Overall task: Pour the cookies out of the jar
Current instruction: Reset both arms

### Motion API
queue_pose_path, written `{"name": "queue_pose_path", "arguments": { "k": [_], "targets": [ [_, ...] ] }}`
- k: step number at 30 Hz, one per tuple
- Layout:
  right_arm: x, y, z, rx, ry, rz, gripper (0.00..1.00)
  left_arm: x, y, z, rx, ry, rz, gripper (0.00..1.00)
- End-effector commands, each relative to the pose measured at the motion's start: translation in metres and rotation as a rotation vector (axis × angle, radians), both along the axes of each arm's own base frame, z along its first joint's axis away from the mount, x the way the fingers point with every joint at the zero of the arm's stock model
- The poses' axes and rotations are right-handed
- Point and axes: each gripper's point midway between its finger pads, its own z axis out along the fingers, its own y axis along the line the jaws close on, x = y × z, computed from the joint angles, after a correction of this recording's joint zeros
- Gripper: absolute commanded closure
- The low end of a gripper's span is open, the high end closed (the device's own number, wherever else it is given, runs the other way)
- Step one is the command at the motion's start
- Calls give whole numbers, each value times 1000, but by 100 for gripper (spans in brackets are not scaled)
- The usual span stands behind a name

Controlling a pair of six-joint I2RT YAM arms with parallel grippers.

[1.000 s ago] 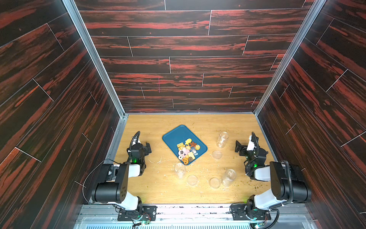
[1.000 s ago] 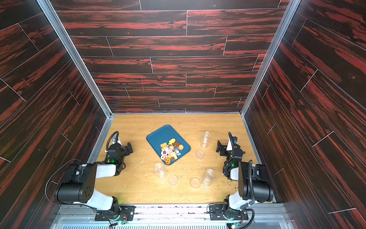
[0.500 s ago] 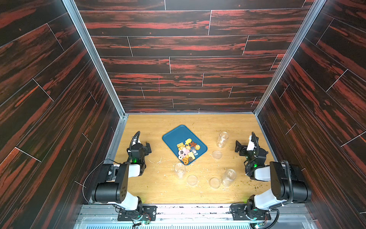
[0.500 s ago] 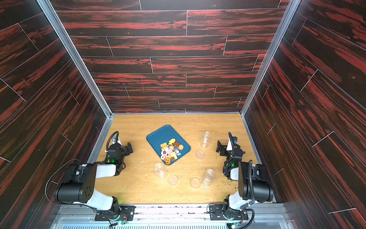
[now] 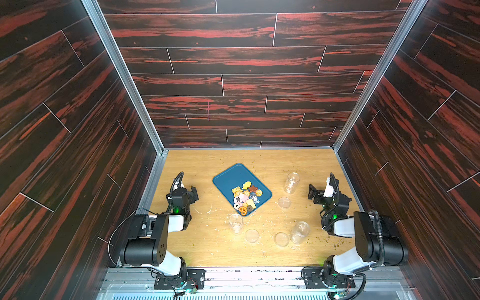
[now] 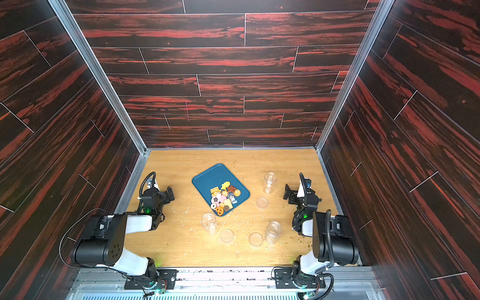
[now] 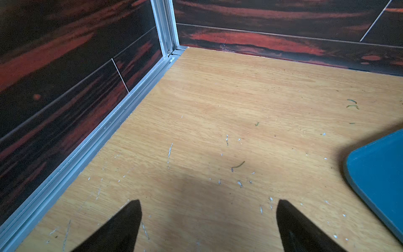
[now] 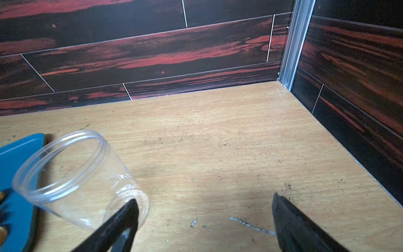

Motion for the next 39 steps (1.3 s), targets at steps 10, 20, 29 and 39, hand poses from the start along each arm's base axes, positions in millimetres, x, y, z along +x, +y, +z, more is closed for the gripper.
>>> {"name": "queue_pose_path", "arguments": {
  "k": [10,20,29,39],
  "targets": [
    [-7,2,16,-12,-79,1,2,6,0,12,15,-36,-6,0],
    [-2,5,5,-13,-42,24,1,6,0,12,14,-36,-5,0],
    [3,1,3,-5,-26,-3,1,6,0,12,15,-36,-6,0],
    [3,0,3,-6,-23,-4,1,6,0,12,16,-37,-6,0]
  ]
}}
